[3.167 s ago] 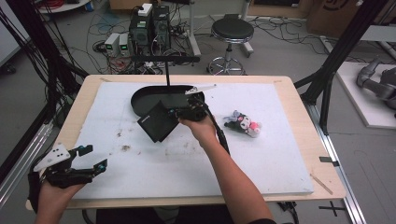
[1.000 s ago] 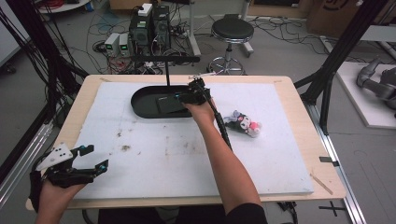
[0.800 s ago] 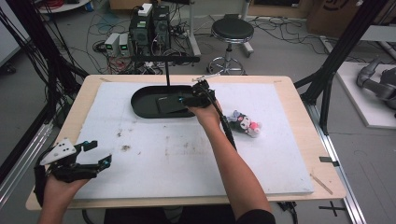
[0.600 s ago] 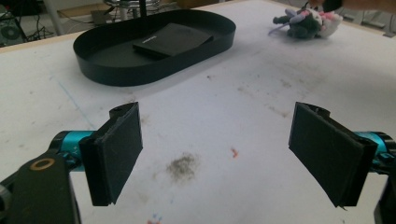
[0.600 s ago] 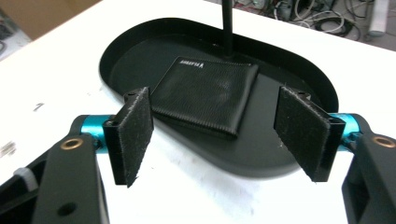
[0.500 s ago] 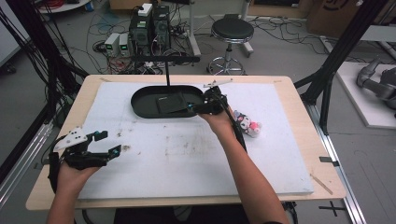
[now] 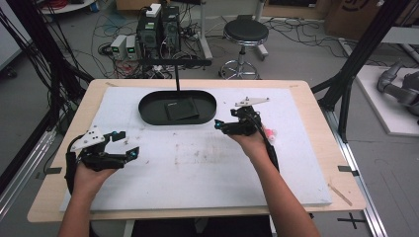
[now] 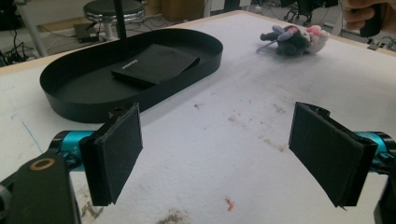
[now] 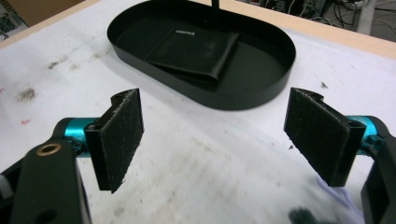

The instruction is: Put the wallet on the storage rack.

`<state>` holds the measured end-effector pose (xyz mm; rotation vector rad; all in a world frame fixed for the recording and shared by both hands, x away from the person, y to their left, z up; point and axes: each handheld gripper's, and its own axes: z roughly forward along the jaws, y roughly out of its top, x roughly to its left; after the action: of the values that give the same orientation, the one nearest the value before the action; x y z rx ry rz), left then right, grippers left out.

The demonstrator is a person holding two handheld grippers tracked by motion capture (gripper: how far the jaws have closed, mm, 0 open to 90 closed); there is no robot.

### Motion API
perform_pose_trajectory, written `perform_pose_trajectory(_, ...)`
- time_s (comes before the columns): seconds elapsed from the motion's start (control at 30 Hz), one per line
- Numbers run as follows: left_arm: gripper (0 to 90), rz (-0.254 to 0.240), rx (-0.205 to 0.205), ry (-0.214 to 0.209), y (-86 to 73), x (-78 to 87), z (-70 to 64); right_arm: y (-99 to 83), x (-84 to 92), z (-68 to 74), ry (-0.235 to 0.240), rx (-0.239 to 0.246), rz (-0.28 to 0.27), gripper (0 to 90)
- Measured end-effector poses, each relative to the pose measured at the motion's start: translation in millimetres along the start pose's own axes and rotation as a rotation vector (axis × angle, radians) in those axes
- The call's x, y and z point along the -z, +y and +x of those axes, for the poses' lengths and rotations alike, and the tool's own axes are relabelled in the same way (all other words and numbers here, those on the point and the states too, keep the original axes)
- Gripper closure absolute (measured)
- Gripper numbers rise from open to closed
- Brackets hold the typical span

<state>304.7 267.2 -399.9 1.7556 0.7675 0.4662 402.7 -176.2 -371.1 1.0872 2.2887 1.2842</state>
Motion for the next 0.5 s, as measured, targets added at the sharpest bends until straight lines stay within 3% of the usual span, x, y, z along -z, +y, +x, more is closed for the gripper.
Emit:
perform_pose_trajectory(0.17,17.3,-0.012,-0.003,-0.011,2.3,-1.3,-0.7,-12.9,10.5,-1.0,0.007,-0.008,-0.004,18.8)
perform_pose_trajectory(0.33,17.2,-0.020,-0.009,-0.029,4.3,-2.6,-3.4,-22.6,23.5,2.5,0.012,0.022,-0.009,18.8)
perform_pose_trajectory(0.5,17.2,-0.013,-0.007,-0.028,4.6,-3.9,-5.3,-26.6,34.0,0.7,0.002,0.022,-0.028,18.8)
